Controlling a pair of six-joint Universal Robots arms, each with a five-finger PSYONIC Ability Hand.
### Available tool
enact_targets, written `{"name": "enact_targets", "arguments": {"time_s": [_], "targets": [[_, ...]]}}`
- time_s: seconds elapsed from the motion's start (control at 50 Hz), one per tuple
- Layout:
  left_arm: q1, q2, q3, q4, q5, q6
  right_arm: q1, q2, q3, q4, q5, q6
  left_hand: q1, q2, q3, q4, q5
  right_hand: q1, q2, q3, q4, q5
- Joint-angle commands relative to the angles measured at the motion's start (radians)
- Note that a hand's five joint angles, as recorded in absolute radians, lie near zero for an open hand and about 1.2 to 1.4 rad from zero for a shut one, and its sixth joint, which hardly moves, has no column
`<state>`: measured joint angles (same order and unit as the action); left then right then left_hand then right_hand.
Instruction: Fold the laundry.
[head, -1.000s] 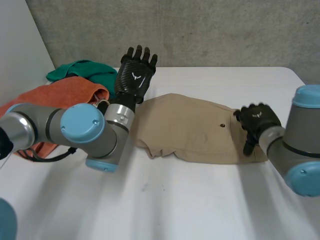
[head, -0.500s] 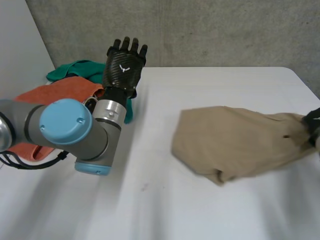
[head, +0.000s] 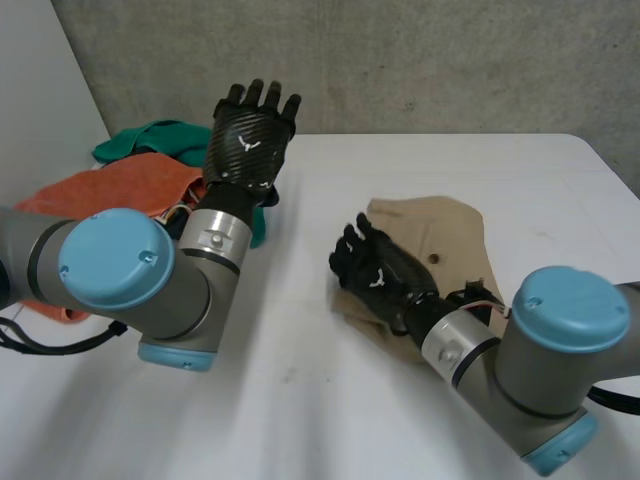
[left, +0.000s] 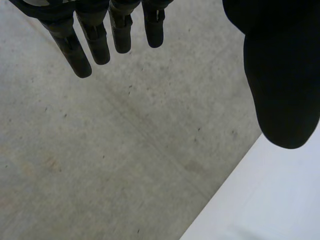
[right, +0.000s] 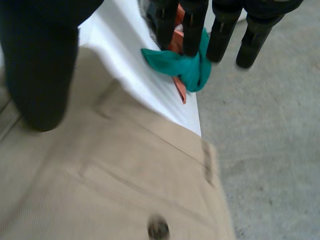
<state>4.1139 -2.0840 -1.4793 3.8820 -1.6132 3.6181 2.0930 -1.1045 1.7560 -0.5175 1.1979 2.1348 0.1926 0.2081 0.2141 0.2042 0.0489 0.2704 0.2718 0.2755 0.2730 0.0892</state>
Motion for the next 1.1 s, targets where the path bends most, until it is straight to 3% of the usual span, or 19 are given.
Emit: {"name": "enact_targets", "arguments": {"time_s": [0.02, 0.08, 0.16, 0.24, 0.44, 0.66, 0.8, 0.92, 1.1], "targets": [[-0.041, -0.011, 0.086, -0.045, 0.007, -0.064, -0.145, -0.271, 0.027, 0.096, 0.016, 0.581, -0.018, -0.034, -0.040, -0.030, -0.049, -0.096, -0.097, -0.101, -0.098, -0.089], [-0.053, -0.028, 0.155, -0.091, 0.012, -0.130, -0.221, -0.317, 0.014, 0.152, -0.046, 0.847, -0.017, -0.033, -0.039, -0.029, -0.048, -0.096, -0.097, -0.101, -0.098, -0.089], [-0.096, -0.094, 0.261, -0.176, 0.053, -0.210, -0.364, -0.354, -0.012, 0.240, -0.075, 0.961, 0.003, -0.012, -0.018, -0.008, -0.028, -0.096, -0.097, -0.101, -0.098, -0.089], [-0.141, -0.178, 0.375, -0.285, 0.116, -0.246, -0.476, -0.347, -0.047, 0.356, -0.087, 0.956, 0.009, -0.006, -0.012, -0.002, -0.022, -0.096, -0.097, -0.101, -0.098, -0.089], [-0.190, -0.412, 0.622, -0.496, 0.144, -0.248, -0.479, -0.068, -0.259, 0.618, -0.093, 0.843, 0.024, 0.008, 0.002, 0.012, -0.007, -0.096, -0.097, -0.101, -0.098, -0.089], [-0.182, -0.504, 0.702, -0.742, 0.102, -0.228, -0.375, 0.093, -0.305, 0.626, -0.077, 0.657, 0.030, 0.014, 0.008, 0.018, -0.001, -0.096, -0.097, -0.101, -0.098, -0.089], [-0.176, -0.516, 0.703, -0.845, 0.095, -0.148, -0.369, 0.181, -0.334, 0.620, -0.047, 0.587, 0.030, 0.014, 0.008, 0.018, -0.001, -0.096, -0.097, -0.101, -0.098, -0.089], [-0.173, -0.493, 0.706, -0.863, 0.090, -0.144, -0.364, 0.166, -0.342, 0.610, -0.012, 0.536, 0.036, 0.020, 0.014, 0.024, 0.005, -0.096, -0.097, -0.101, -0.098, -0.089], [-0.172, -0.299, 0.633, -0.860, 0.102, -0.156, -0.379, -0.032, -0.253, 0.522, 0.002, 0.603, -0.003, -0.018, -0.024, -0.014, -0.033, -0.096, -0.097, -0.101, -0.098, -0.089]]}}
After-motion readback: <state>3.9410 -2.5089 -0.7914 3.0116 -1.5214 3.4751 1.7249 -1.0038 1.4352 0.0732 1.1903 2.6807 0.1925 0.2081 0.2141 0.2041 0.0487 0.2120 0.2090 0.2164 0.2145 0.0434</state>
